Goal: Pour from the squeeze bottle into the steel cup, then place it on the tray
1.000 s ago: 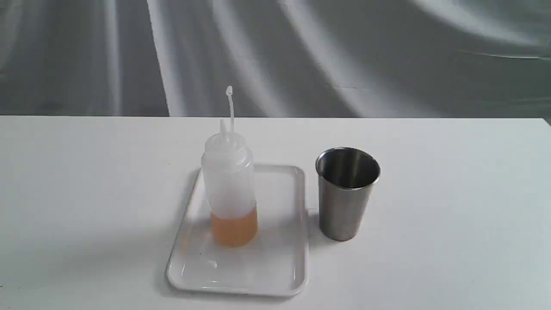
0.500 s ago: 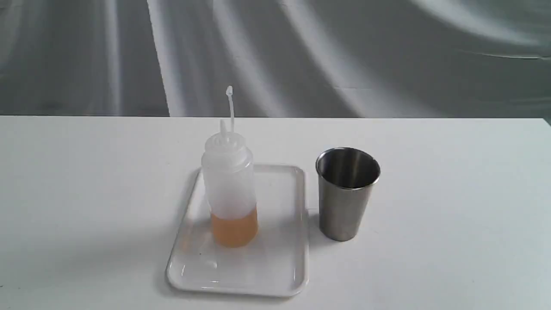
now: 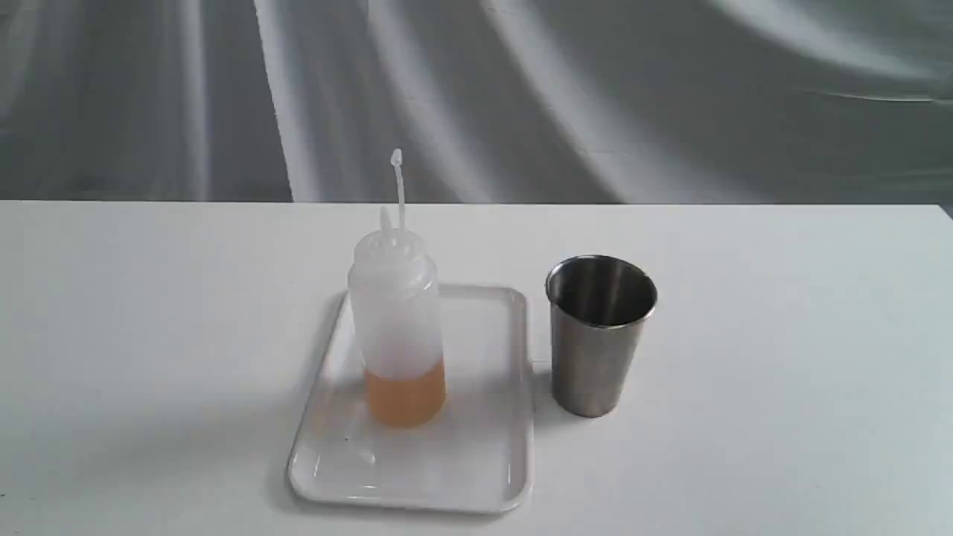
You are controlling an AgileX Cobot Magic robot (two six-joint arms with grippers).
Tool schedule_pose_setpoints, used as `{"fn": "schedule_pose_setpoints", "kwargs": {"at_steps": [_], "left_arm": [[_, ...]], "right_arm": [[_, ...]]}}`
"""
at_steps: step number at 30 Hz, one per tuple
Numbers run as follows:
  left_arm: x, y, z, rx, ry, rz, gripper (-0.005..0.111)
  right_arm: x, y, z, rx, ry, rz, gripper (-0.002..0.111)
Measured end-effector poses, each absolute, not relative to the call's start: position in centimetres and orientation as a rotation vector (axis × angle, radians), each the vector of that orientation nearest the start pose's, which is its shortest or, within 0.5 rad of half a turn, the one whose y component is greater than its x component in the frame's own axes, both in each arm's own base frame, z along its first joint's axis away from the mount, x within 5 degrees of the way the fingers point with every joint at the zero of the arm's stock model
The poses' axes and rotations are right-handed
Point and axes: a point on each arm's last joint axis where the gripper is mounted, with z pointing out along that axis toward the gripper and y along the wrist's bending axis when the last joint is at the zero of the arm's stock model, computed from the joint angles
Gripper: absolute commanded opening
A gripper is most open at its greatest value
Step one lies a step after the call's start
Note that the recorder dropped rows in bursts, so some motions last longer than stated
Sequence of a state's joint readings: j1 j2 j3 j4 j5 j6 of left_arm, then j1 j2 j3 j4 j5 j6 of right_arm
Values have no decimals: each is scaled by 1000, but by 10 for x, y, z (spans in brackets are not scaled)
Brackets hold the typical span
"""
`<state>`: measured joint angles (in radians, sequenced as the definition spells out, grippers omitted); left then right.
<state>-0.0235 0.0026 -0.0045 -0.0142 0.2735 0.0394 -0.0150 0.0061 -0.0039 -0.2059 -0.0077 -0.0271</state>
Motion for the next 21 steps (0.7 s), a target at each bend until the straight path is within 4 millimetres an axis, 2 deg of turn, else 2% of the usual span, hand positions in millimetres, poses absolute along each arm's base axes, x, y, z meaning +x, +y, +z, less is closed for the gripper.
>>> {"fn": "schedule_pose_setpoints", "kwargs": {"at_steps": [7, 21], "left_arm": [[55, -2, 190, 46, 1755, -2, 0], [55, -2, 190, 46, 1755, -2, 0]], "right_arm": [[56, -6, 205, -40, 1589, -191, 0], [54, -11, 190, 80, 1759, -211, 0]]}}
